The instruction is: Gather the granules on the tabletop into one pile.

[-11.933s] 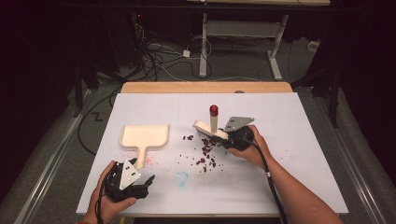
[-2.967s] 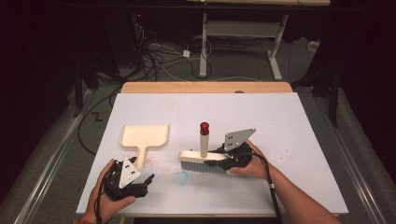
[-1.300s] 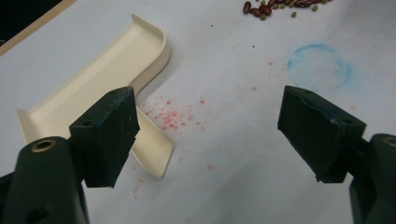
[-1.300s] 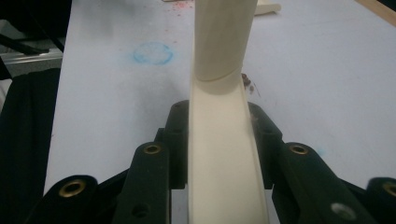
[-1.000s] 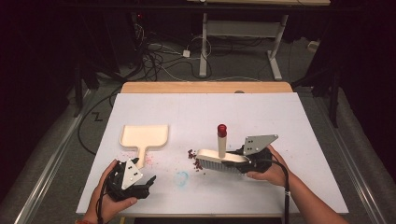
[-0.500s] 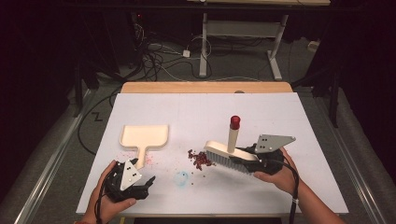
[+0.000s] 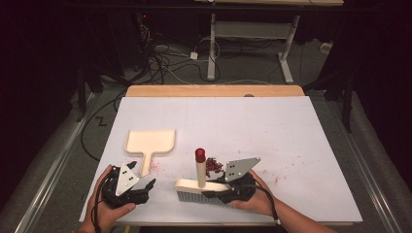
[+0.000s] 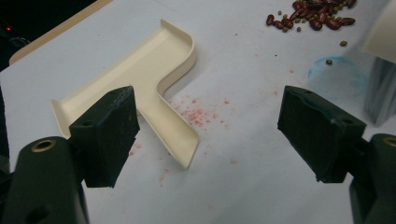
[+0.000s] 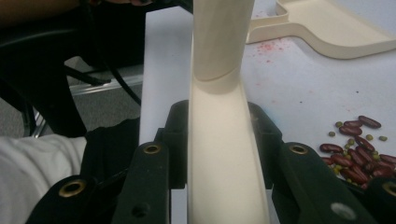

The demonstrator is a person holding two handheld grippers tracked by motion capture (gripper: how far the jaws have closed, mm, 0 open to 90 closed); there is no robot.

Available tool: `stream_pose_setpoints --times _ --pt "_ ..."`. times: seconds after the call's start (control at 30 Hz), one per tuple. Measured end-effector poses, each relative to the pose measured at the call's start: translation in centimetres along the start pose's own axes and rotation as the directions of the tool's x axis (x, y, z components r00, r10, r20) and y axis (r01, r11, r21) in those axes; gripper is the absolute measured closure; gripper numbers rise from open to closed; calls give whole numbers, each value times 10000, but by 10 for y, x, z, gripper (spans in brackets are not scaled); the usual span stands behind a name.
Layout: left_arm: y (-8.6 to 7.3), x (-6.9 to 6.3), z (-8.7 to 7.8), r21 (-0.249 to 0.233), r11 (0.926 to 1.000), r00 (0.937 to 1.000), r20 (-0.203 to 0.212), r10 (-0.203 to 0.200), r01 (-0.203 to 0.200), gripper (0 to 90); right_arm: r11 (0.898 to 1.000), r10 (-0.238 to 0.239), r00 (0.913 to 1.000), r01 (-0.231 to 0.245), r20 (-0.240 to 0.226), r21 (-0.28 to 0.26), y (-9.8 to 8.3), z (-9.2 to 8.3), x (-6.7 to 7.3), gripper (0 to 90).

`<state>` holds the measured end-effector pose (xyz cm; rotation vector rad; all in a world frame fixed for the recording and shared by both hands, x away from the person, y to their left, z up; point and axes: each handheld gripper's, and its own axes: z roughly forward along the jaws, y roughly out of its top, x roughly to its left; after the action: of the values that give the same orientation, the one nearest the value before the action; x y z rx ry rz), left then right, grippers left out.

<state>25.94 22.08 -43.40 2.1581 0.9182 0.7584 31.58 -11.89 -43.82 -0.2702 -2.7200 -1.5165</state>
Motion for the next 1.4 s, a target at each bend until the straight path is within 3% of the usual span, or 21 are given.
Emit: stream_pose_setpoints --times 0.23,0.4,0.47,0.57,0.8,1.0,1.17,1.3,1.4 --pt "1 -2 2 4 10000 9999 60 95 -95 196 9998 77 9981 -66 611 -176 1 0 -35 670" --pt "1 -3 4 66 9999 9999 125 111 -112 197 9998 -141 9947 154 1018 -117 6 -5 -57 670" --pt "2 -2 5 34 9996 9995 88 291 -291 197 9997 -32 9944 59 1060 -246 6 -6 -64 670" --pt "1 -3 6 126 9998 9997 161 162 -164 196 9995 66 9943 -32 1061 -324 5 -6 -71 670" --pt "2 -4 7 76 9994 9993 158 340 -341 196 9992 -17 9959 53 906 -386 6 -6 -70 670" --pt "2 -3 6 128 9992 9992 145 374 -375 197 9966 -93 9927 190 1200 -801 14 -29 -64 670" --pt "2 -4 4 110 9997 9997 106 237 -238 196 9943 -18 9832 213 1826 -1048 19 -54 -60 670" --pt "2 -3 4 30 9993 9993 -5 374 -374 197 9950 -100 9709 334 2391 -939 18 -79 -53 670" --pt "1 -4 3 80 9997 9998 20 219 -219 196 9961 -30 9610 272 2766 -837 12 -100 -48 670"
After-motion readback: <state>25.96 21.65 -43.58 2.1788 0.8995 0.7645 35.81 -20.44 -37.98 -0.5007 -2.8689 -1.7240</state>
